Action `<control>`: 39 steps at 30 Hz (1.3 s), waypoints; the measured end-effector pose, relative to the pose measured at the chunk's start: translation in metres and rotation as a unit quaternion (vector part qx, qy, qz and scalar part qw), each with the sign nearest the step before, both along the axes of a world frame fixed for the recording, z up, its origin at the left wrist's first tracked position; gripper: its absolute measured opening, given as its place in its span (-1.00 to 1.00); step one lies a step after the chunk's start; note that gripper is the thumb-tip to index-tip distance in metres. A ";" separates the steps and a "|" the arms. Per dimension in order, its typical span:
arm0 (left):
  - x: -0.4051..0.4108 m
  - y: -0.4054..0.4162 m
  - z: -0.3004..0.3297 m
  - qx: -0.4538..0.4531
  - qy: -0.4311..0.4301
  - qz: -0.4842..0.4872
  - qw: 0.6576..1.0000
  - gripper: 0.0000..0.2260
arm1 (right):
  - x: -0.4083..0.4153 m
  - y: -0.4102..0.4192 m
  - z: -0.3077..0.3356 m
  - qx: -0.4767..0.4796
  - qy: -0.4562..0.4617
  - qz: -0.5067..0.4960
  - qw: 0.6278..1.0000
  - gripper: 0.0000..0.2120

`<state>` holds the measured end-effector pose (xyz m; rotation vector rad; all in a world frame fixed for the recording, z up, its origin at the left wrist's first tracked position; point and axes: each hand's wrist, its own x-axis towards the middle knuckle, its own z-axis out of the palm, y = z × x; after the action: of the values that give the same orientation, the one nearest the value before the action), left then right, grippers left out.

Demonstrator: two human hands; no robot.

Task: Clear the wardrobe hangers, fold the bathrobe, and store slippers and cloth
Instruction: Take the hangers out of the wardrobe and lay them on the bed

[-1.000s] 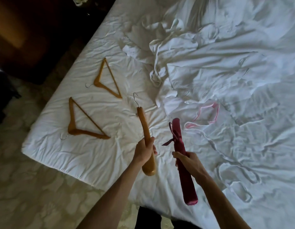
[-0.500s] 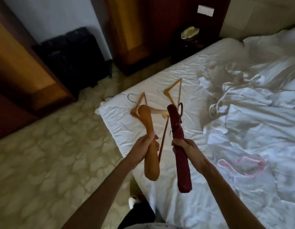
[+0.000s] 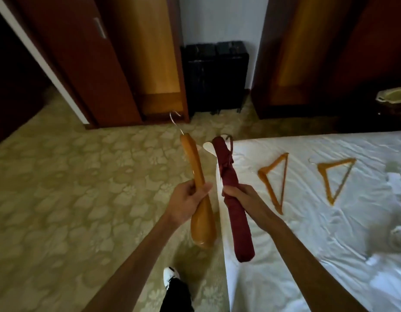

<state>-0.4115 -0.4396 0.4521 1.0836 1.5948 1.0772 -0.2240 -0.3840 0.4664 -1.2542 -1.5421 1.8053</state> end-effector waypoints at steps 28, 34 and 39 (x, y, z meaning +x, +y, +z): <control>-0.494 0.377 0.041 0.047 0.063 0.039 0.996 -0.63 | -0.497 0.396 0.029 0.079 0.007 0.024 0.997 -0.79; -0.590 0.519 0.058 0.046 0.081 0.043 0.995 -0.54 | -0.598 0.543 0.050 0.092 0.024 0.047 0.994 -0.73; -0.668 0.604 0.081 0.057 0.090 0.067 0.992 -0.77 | -0.693 0.642 0.073 0.096 0.023 0.092 0.991 -0.64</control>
<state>-1.0791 0.1640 0.5336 1.1912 1.7878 1.2013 -0.9168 0.2583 0.5391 -1.0033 -1.8079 1.7313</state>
